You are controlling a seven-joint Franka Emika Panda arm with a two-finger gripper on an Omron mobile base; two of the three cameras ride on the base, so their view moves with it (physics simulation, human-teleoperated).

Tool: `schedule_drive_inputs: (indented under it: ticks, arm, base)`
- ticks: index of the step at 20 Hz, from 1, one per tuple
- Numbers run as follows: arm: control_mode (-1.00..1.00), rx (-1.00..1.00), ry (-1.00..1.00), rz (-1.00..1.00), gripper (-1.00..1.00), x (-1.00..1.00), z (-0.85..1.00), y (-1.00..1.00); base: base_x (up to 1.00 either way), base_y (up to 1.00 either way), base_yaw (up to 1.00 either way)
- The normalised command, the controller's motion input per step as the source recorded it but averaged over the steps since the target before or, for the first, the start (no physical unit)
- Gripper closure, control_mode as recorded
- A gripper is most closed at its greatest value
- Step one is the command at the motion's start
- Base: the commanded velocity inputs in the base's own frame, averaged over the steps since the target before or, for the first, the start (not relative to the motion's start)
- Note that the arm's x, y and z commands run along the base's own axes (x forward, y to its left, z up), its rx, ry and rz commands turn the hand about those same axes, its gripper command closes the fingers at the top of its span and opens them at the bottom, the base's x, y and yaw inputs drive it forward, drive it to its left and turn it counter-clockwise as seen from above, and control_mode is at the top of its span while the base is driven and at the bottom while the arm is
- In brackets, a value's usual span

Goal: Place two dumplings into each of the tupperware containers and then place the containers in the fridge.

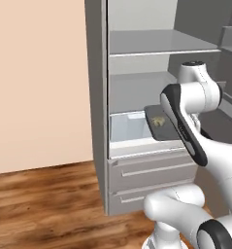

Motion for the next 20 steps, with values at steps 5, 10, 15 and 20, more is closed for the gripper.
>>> schedule_drive_inputs:
  ticks: [5, 10, 15, 20]
  arm:
    - [1.0, 0.0, 0.0, 0.0, 1.0, 0.0, 0.0, 0.0]
    - [1.0, 0.0, 0.0, 0.0, 1.0, 0.0, 0.0, 0.0]
    - [1.0, 0.0, 0.0, 0.0, 1.0, 0.0, 0.0, 0.0]
    - [1.0, 0.0, 0.0, 0.0, 1.0, 0.0, 0.0, 0.0]
  base:
    - [0.56, -0.3, 0.0]
    - [0.7, -0.23, -0.03]
    - [0.65, -0.36, -0.02]
    - [0.55, -0.39, -0.01]
